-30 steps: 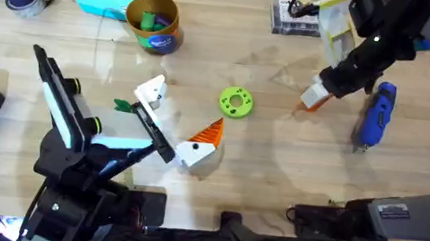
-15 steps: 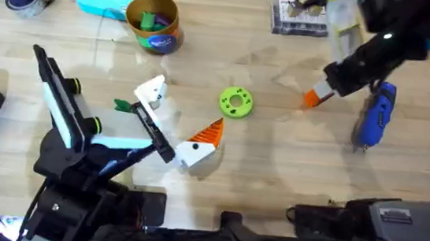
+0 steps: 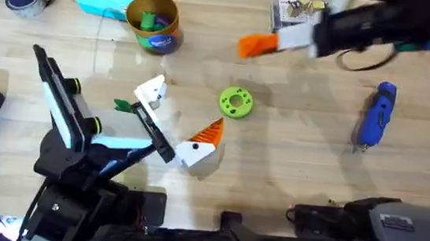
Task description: Pick up the gripper from the table and insert it into the empty holder that is missing its gripper. Then pick up a screw, insert it into the mounting hole, and use the screwdriver to tighten it. Finally, clean up the table by picking up the vegetable and placing it into the bucket.
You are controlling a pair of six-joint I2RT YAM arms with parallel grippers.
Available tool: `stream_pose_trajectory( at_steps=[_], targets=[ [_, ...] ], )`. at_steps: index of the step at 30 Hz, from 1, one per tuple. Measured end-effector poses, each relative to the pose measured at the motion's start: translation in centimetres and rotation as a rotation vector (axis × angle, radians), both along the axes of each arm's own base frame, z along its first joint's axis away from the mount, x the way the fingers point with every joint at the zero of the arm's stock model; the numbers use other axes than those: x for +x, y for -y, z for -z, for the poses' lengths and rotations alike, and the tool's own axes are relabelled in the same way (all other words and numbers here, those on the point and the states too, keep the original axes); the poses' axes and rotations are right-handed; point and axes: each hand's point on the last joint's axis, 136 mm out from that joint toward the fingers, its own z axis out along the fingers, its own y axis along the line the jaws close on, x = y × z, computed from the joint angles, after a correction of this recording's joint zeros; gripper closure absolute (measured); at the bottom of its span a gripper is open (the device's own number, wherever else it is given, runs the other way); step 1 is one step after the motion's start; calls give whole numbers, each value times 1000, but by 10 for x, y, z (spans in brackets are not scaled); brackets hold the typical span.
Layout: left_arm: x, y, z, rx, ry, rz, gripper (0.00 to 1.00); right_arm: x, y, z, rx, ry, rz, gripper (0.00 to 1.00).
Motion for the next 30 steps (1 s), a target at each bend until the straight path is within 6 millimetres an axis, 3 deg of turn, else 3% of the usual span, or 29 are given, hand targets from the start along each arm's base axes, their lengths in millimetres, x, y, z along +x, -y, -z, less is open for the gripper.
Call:
stream_pose_trajectory(
  at_steps=[6, 13, 19, 30],
  targets=[
    [0, 0, 0, 0, 0, 0, 6, -33, -56, 31, 145, -267, -186, 992],
    [0, 0, 0, 0, 0, 0, 6, -70, -106, 39, 281, -432, -383, 992],
    [0, 0, 0, 0, 0, 0, 6, -82, -125, 37, 388, -519, -473, 992],
    [3, -2, 0, 2, 1, -20, 6, -66, -135, 27, 425, -555, -451, 992]
  ],
)
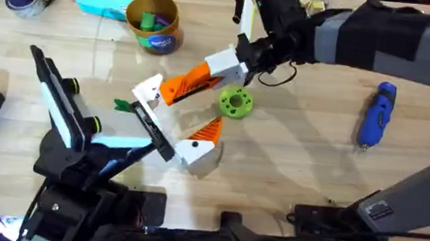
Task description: Pick up the gripper from the table and insert it into the empty holder that is missing its gripper. Then pick up a screw, insert it into the mounting hole, and use the screwdriver to tighten it. Finally, clean up the table by picking up the vegetable and placing it into the bucket.
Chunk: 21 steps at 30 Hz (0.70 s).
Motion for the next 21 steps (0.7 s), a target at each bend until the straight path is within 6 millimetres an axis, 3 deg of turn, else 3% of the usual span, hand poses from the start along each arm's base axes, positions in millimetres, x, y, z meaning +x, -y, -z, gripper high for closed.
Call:
stream_pose_trajectory(
  at_steps=[21],
  targets=[
    [5, -5, 0, -17, -21, -40, 6, 16, -22, 12, 12, -170, -50, 993]
  ],
)
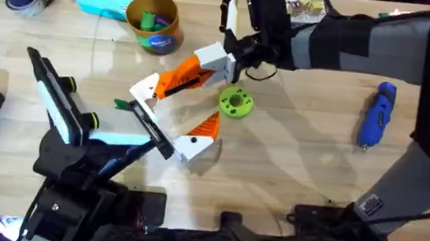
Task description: Pick up the gripper from the table and insert it into the empty holder that is missing its gripper. Then pick up a screw, insert it into the mounting hole, and use the screwdriver to tighten it. Finally, clean up the table by picking up the vegetable and placing it into the bucket.
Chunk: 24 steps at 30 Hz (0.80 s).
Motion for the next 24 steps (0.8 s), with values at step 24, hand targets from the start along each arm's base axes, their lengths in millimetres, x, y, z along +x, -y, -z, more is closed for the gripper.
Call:
stream_pose_trajectory(
  at_steps=[24],
  targets=[
    [12, -13, 0, 4, 2, -96, 6, -7, -15, -4, -10, 5, -18, 993]
  ],
)
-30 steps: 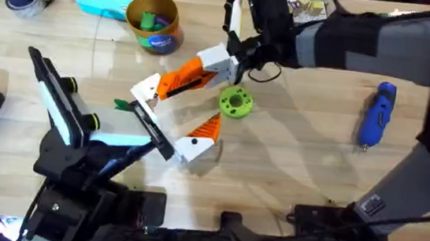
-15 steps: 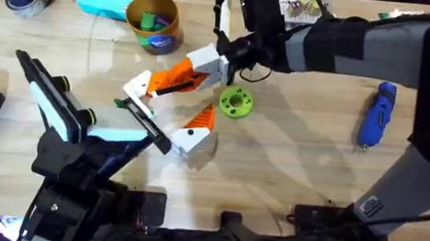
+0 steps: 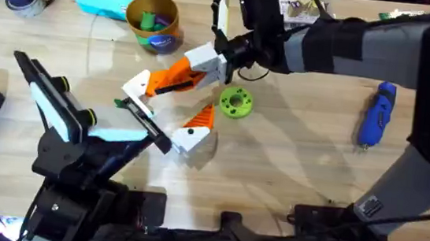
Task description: Pick up the gripper from the table and insert it into the empty holder that is missing its gripper. Then pick up a screw, insert it into the mounting hole, and use the screwdriver to tighten it. Finally, clean up the table by picking up the vegetable and placing it into the bucket.
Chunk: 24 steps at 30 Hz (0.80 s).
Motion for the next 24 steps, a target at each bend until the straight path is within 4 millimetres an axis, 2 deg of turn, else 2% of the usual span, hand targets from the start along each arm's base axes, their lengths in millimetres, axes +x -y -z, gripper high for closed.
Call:
stream_pose_trajectory(
  at_steps=[9, 24],
  targets=[
    [-8, 9, 0, 0, 3, 71, 6, 1, 8, 0, 14, -31, -21, 993],
    [-15, 15, -1, 8, 13, 124, 6, -1, 9, -1, 35, -7, -32, 993]
  ],
)
